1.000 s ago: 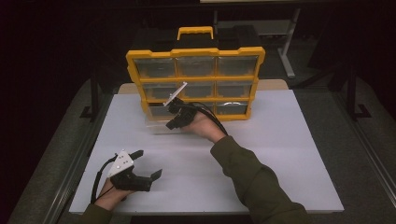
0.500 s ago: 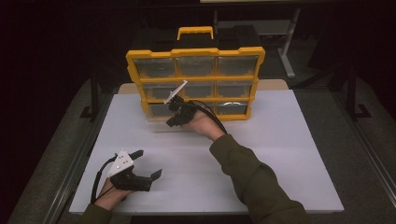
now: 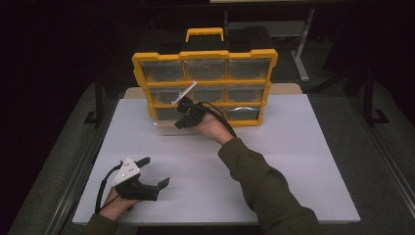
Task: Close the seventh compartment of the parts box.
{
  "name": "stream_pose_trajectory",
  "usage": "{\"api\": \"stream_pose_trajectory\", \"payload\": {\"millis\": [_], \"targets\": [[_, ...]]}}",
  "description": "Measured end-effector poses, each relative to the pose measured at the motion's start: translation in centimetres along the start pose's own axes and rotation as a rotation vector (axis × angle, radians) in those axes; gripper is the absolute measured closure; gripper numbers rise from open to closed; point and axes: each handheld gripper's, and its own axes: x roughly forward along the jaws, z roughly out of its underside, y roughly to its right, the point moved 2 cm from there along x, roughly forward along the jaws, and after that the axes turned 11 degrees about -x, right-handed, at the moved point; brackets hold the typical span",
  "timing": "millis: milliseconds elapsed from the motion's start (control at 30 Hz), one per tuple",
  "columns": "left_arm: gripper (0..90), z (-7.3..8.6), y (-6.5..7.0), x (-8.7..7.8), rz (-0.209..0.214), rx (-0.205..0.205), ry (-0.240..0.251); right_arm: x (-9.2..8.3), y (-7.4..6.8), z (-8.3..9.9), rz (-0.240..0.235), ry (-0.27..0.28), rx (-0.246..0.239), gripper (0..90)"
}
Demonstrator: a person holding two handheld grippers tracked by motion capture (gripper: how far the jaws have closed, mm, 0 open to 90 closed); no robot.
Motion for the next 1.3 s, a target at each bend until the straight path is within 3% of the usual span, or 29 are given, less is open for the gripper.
{"api": "stream_pose_trajectory", "payload": {"millis": [533, 800, 1000, 1300], "targets": [[0.0, 0.0, 0.0, 0.0, 0.001, -0.001, 0.001, 0.3, 1.2, 0.0, 0.033, 0.023, 0.023, 89.3], [0.0, 0.0, 0.0, 0.0, 0.0, 0.003, -0.001, 0.5, 1.5, -0.2, 0.066, 0.018, 0.013, 89.3], [0.0, 0.0, 0.0, 0.0, 0.0, 0.003, 0.0, 0.6, 1.7, -0.4, 0.084, 0.022, 0.042, 89.3], [0.0, 0.0, 0.0, 0.0, 0.001, -0.002, 0.002, 0.9, 2.0, -0.6, 0.117, 0.029, 0.046, 89.3]]}}
